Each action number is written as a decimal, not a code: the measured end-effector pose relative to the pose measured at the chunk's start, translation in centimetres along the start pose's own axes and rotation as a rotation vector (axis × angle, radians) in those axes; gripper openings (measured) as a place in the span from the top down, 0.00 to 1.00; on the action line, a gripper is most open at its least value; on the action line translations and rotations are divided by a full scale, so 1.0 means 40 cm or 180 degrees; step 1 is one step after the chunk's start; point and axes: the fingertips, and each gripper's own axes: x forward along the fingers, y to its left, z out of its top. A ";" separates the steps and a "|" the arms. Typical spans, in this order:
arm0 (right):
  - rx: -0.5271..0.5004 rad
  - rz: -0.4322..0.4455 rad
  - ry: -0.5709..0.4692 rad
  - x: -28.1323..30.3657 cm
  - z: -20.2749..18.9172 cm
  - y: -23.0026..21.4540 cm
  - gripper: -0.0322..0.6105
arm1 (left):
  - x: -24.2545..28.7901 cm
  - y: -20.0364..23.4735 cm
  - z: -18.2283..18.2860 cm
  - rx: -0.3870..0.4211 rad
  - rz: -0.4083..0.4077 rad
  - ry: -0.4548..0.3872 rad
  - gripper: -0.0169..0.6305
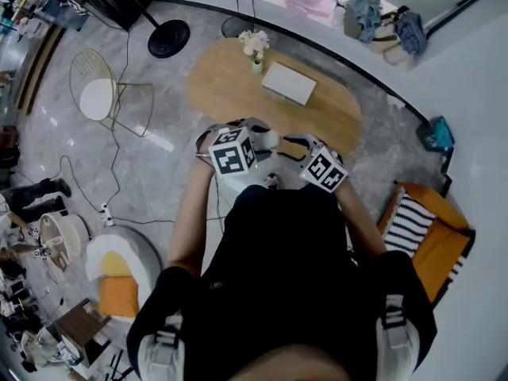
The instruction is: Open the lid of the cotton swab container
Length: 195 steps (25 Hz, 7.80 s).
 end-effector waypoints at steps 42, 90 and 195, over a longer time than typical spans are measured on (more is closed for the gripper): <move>-0.0058 -0.0033 -0.0235 -0.034 0.069 0.055 0.61 | 0.000 -0.080 0.100 0.0621 -0.0275 0.0202 0.66; -0.0108 -0.0022 -0.0583 -0.085 0.149 0.041 0.61 | -0.162 -0.024 0.229 -0.0536 -0.1103 -0.2230 0.65; 0.0625 -0.0148 -0.1442 -0.273 0.185 0.095 0.66 | -0.277 0.046 0.150 -0.1394 -0.0171 -0.3450 0.92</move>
